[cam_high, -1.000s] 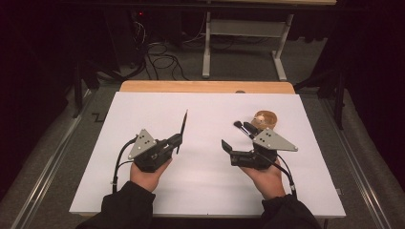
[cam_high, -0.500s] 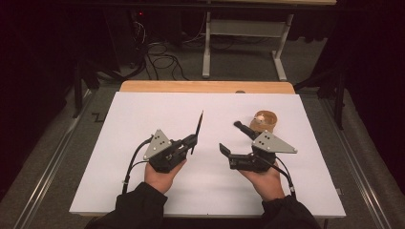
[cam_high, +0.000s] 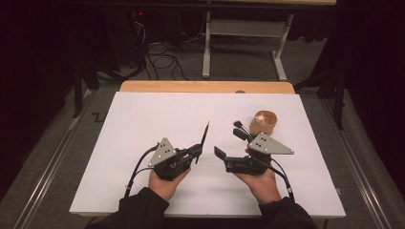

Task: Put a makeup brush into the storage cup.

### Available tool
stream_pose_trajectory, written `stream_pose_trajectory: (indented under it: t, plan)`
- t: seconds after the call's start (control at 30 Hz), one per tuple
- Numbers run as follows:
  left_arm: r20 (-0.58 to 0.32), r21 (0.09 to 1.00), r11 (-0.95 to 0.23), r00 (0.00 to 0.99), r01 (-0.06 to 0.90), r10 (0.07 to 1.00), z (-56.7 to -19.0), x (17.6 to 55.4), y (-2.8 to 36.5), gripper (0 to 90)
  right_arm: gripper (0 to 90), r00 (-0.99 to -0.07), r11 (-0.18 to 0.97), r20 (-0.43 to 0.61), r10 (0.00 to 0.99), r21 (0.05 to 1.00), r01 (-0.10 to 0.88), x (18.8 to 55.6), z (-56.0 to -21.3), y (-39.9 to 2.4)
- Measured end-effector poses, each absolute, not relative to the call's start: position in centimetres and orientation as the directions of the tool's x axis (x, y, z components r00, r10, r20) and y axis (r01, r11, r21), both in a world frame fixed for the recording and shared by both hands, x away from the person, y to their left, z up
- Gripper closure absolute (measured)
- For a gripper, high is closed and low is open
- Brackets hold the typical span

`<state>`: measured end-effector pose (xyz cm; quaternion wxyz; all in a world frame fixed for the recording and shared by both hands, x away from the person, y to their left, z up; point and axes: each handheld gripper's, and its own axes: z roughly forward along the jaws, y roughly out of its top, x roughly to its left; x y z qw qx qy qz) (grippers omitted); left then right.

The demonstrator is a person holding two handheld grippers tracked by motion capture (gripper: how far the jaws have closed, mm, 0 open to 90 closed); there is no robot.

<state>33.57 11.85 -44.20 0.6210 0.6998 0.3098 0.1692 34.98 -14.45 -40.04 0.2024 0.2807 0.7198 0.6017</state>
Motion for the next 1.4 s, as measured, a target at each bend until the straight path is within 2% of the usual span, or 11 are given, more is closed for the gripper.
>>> stream_pose_trajectory:
  t: [0.33, 0.73, 1.4]
  plan:
    - [-0.158, 0.974, -0.025, 0.761, 0.223, 0.629, -44.3, 33.2, 11.5, 83.8, 13.6, -0.777, 0.075, 0.103, 0.622, 0.979, 0.190, 34.7, -40.3, -13.8]
    - [-0.172, 0.973, -0.018, 0.777, 0.229, 0.605, -44.5, 32.8, 10.8, 83.8, 20.7, -0.787, 0.041, 0.154, 0.598, 0.974, 0.222, 34.7, -40.6, -13.6]
    - [-0.162, 0.972, -0.041, 0.791, 0.230, 0.590, -44.8, 32.4, 9.9, 83.8, 50.3, -0.800, 0.010, 0.209, 0.563, 0.966, 0.259, 34.9, -41.3, -13.5]
